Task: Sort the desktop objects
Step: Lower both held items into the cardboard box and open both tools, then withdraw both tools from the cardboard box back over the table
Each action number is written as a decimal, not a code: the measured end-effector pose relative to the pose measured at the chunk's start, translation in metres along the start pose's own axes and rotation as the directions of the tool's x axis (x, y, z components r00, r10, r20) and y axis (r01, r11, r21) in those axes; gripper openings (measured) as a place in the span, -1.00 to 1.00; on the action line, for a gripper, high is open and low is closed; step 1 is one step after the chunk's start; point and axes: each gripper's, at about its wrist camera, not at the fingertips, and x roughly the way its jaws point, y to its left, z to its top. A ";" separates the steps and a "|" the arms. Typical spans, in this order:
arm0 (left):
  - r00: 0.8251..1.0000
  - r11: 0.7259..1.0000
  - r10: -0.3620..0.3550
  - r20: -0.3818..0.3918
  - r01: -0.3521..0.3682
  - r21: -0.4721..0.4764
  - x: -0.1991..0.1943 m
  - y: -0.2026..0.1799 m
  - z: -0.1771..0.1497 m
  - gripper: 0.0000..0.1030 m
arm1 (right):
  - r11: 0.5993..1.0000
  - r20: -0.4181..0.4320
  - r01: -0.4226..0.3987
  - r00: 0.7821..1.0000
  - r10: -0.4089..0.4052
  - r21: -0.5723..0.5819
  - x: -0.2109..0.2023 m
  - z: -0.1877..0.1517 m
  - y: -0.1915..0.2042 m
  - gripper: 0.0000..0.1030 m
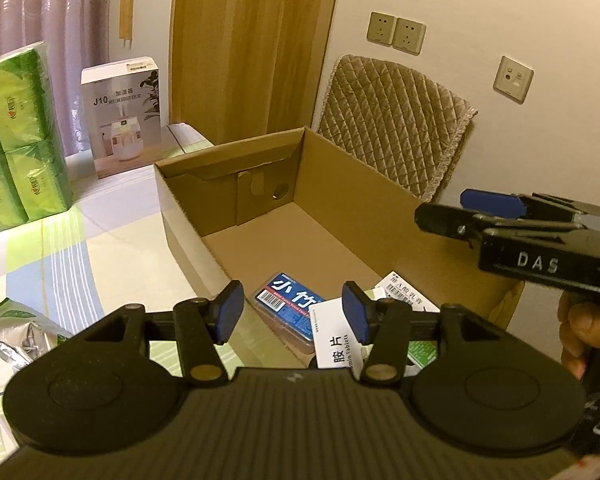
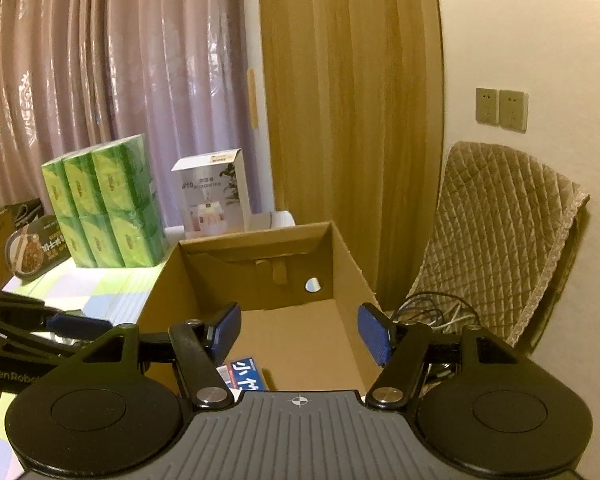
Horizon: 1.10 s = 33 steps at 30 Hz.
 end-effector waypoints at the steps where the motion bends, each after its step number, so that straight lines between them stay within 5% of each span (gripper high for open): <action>1: 1.000 1.000 0.004 -0.001 -0.004 0.001 -0.001 0.001 -0.001 -0.04 | 1.000 -0.001 0.000 1.000 0.000 0.004 0.000 0.000 0.000 0.22; 33: 0.991 0.991 0.133 -0.033 -0.134 -0.029 -0.044 0.058 -0.035 0.00 | 0.988 -0.010 -0.128 0.992 0.128 -0.082 0.009 -0.001 0.065 0.26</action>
